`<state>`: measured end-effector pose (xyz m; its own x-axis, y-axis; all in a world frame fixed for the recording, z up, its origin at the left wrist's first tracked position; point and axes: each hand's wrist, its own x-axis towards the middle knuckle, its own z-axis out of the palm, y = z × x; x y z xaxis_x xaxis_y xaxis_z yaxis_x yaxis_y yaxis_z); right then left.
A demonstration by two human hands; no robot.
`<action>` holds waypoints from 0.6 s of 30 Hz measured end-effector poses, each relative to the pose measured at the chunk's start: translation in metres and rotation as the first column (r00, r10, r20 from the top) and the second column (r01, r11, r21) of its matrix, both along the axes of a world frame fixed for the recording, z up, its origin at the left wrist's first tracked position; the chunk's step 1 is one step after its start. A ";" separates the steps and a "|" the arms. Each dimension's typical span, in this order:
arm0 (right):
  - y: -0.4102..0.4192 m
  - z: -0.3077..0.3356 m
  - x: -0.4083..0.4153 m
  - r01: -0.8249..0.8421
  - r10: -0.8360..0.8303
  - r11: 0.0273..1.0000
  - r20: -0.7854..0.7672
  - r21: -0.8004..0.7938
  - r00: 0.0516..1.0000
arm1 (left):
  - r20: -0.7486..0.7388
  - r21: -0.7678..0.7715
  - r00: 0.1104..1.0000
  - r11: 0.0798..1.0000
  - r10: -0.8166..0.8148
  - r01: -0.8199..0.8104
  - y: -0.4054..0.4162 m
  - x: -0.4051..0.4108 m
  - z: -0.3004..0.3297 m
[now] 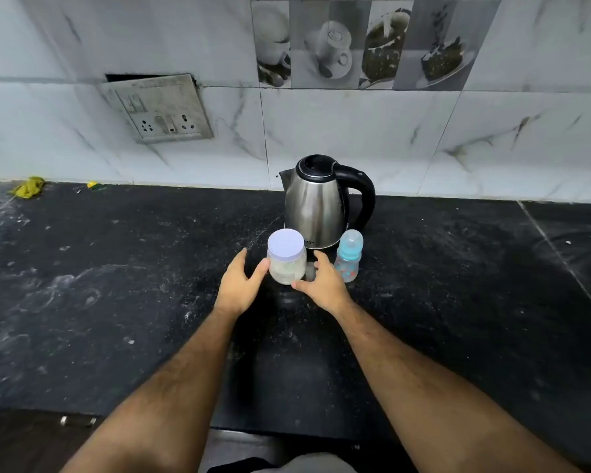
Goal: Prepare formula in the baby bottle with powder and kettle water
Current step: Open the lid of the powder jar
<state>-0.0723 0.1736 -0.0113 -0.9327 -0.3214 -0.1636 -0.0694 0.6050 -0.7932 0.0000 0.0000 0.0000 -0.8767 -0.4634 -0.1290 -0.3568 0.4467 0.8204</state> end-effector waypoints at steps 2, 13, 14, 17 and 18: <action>-0.006 0.002 -0.009 -0.018 0.019 1.000 0.045 -0.018 0.999 | -0.002 0.092 0.999 0.995 0.043 -0.043 -0.006 -0.012 0.002; -0.024 -0.007 -0.032 -0.038 0.031 0.998 0.139 0.043 0.990 | -0.007 0.327 0.995 0.940 -0.102 0.099 -0.003 -0.045 -0.005; -0.024 -0.006 -0.030 -0.033 0.026 0.998 0.127 0.051 0.992 | -0.015 0.338 0.993 0.934 -0.121 0.119 -0.001 -0.044 -0.003; -0.027 -0.003 -0.024 -0.004 0.000 0.999 0.089 0.047 0.996 | -0.061 0.373 0.988 0.915 -0.143 0.155 0.001 -0.044 -0.007; -0.028 -0.003 -0.021 0.004 -0.008 0.999 0.077 0.047 0.997 | -0.055 0.368 0.987 0.916 -0.152 0.162 0.000 -0.043 -0.007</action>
<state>-0.0936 0.1456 -0.0140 -0.9186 -0.3065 -0.2494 -0.0059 0.6418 -0.7669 -0.0430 -0.0001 -0.0072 -0.9394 -0.2431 -0.2418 -0.2844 0.1584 0.9455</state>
